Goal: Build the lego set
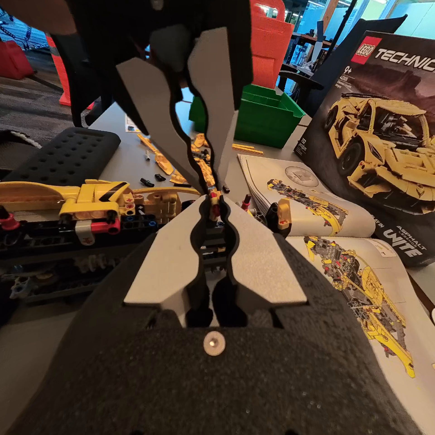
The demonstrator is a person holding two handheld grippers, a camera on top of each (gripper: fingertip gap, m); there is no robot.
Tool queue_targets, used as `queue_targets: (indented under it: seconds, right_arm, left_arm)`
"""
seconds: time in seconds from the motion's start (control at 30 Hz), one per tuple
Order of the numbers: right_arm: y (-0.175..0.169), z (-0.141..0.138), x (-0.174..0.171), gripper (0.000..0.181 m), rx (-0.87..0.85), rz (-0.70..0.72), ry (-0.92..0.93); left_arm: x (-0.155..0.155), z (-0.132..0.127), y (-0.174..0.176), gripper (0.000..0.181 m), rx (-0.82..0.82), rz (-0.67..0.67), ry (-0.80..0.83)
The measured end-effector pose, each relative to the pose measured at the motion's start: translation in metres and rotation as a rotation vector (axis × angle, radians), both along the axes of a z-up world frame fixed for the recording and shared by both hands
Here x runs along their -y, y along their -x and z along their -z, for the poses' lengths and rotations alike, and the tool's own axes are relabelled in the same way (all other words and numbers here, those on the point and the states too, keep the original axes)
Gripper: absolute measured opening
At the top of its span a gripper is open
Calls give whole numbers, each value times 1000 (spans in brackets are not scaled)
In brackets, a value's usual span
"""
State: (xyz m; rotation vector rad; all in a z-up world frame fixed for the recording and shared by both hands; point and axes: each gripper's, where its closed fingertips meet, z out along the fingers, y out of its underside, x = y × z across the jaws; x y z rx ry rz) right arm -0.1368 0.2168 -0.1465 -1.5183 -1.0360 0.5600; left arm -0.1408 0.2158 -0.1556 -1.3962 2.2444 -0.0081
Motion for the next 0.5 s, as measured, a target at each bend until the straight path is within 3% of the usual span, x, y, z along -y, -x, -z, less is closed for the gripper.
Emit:
queue_targets:
  seconds: [0.27, 0.5]
  right_arm:
    - [0, 0, 0, 6, -18, 17, 22]
    - [0, 0, 0, 6, -64, 12, 65]
  left_arm:
    - [-1, -2, -2, 7, 98, -21, -234]
    - [-1, -1, -4, 5, 136, -29, -256]
